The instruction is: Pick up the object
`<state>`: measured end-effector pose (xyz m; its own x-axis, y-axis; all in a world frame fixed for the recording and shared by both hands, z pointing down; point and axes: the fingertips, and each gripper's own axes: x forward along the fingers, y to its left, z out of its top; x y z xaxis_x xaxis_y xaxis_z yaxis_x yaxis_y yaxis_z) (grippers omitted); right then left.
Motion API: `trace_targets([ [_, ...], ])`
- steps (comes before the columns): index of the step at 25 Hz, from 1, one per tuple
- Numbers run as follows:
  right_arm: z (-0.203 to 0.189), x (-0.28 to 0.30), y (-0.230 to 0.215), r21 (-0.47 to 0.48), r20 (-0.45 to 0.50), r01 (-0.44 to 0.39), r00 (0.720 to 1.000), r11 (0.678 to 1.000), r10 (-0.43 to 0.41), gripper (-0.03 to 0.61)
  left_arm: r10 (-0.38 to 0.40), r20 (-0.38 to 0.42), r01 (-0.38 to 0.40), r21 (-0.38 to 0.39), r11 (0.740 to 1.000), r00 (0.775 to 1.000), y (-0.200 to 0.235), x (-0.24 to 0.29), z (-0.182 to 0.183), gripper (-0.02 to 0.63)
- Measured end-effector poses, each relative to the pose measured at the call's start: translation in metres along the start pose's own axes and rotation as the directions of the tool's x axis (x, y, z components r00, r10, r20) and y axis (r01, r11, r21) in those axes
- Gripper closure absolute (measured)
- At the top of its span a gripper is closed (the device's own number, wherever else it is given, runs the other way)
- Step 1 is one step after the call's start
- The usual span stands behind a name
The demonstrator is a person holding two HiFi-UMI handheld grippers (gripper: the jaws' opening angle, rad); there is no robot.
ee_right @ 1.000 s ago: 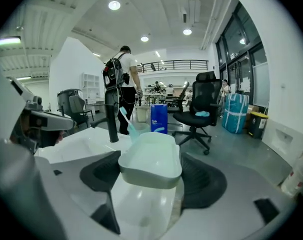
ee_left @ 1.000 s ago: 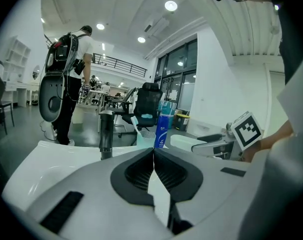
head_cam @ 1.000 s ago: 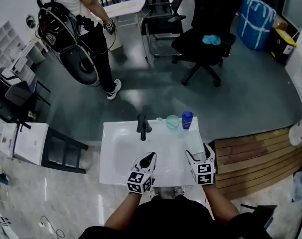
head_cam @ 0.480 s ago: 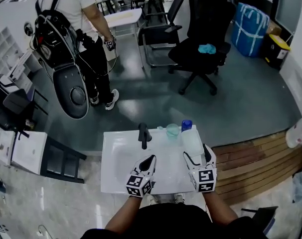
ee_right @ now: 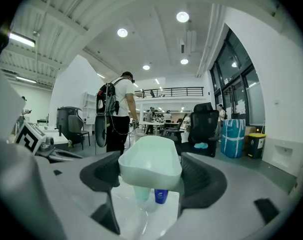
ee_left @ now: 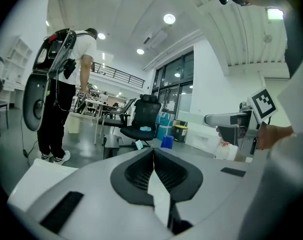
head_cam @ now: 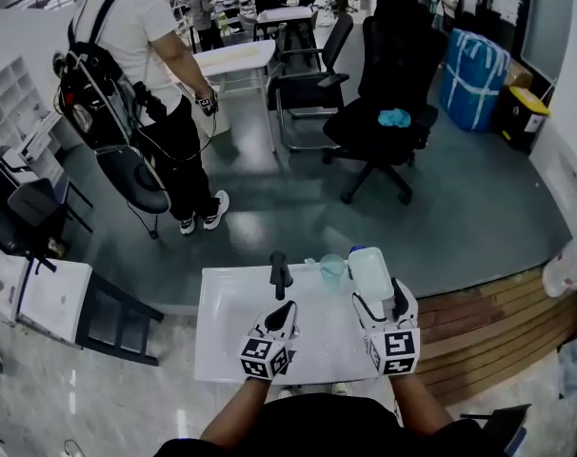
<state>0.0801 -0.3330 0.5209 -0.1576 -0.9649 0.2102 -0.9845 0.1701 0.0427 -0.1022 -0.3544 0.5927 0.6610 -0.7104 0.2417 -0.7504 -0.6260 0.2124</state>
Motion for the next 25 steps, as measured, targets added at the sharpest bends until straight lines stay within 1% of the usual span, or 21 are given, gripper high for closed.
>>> trace_targets([
  [10, -0.003, -0.006, -0.003, -0.033, -0.013, 0.055, 0.998, 0.998, -0.055, 0.192, -0.034, 0.042, 0.034, 0.002, 0.999, 0.999, -0.006, -0.008, 0.009, 0.592],
  [15, -0.006, -0.009, -0.003, -0.038, -0.018, 0.066, 0.998, 0.997, -0.067, 0.192, -0.038, 0.034, 0.038, 0.004, 0.999, 0.999, -0.010, -0.010, 0.006, 0.592],
  [19, -0.019, -0.010, -0.002, -0.044, -0.035, 0.080, 0.996, 0.996, -0.082, 0.192, -0.049, 0.017, 0.049, 0.000, 0.999, 0.999, -0.010, -0.010, 0.000, 0.592],
  [22, -0.030, -0.009, -0.003, -0.047, -0.058, 0.086, 0.994, 0.995, -0.089, 0.192, -0.049, 0.021, 0.050, -0.005, 0.999, 0.999, -0.011, -0.011, 0.003, 0.592],
  [25, -0.032, -0.010, -0.003, -0.044, -0.070, 0.095, 0.993, 0.995, -0.098, 0.192, -0.051, 0.022, 0.051, -0.004, 0.999, 0.998, -0.011, -0.014, 0.008, 0.592],
])
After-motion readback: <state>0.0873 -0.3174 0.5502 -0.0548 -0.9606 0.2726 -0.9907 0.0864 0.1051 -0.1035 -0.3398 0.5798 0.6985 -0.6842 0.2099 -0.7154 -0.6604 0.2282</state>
